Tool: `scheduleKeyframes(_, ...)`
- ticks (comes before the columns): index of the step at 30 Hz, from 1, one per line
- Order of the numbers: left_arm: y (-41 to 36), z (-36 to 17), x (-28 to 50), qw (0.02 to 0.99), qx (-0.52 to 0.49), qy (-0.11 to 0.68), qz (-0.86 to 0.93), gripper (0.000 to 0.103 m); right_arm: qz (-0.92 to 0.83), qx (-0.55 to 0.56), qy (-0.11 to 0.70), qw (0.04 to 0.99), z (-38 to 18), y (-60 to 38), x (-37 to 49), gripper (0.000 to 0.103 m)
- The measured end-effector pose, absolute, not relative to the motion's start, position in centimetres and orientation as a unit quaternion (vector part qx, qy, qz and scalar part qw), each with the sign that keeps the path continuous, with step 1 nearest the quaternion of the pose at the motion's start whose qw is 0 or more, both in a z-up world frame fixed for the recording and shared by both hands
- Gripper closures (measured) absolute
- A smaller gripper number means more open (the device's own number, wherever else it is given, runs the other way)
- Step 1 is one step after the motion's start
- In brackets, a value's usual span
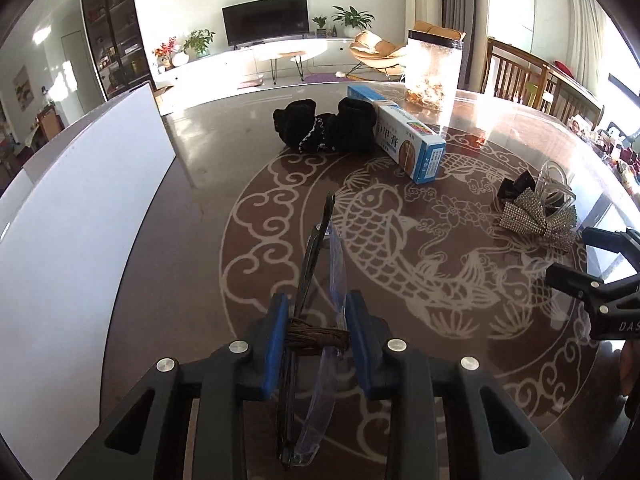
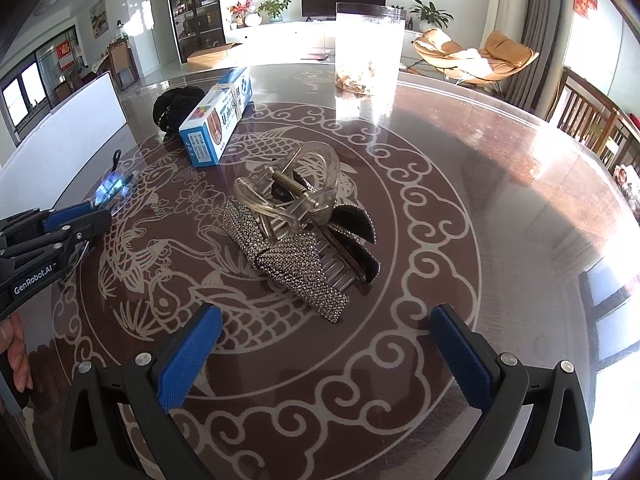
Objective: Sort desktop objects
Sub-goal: 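Grasp the clear glasses with the left gripper while the right grasps the rhinestone claw clip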
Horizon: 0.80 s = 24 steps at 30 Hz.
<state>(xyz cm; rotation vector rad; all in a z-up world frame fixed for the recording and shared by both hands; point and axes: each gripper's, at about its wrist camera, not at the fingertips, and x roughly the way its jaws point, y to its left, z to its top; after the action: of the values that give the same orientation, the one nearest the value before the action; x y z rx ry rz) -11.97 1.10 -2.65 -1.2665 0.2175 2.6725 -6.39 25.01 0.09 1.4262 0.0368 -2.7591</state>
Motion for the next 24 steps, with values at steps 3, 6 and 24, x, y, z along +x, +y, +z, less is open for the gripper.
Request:
scheduleKeyframes(3, -2.0, -2.7, -9.5, 0.076, -0.428, 0.049, 0.899, 0.073, -0.888, 0.46, 0.012, 0.018, 0.1, 25.0, -6.5, 0.0)
scheduleKeyframes(6, -3.4, -2.7, -8.4, 0.067, -0.429, 0.04, 0.9, 0.073, -0.887, 0.461, 0.02, 0.033, 0.1, 24.8, -7.2, 0.0)
scheduleKeyframes(24, -3.3, -2.8, -8.2, 0.064, -0.429, 0.043, 0.9, 0.072, -0.892, 0.432, 0.059, 0.122, 0.6, 15.0, -5.6, 0.047)
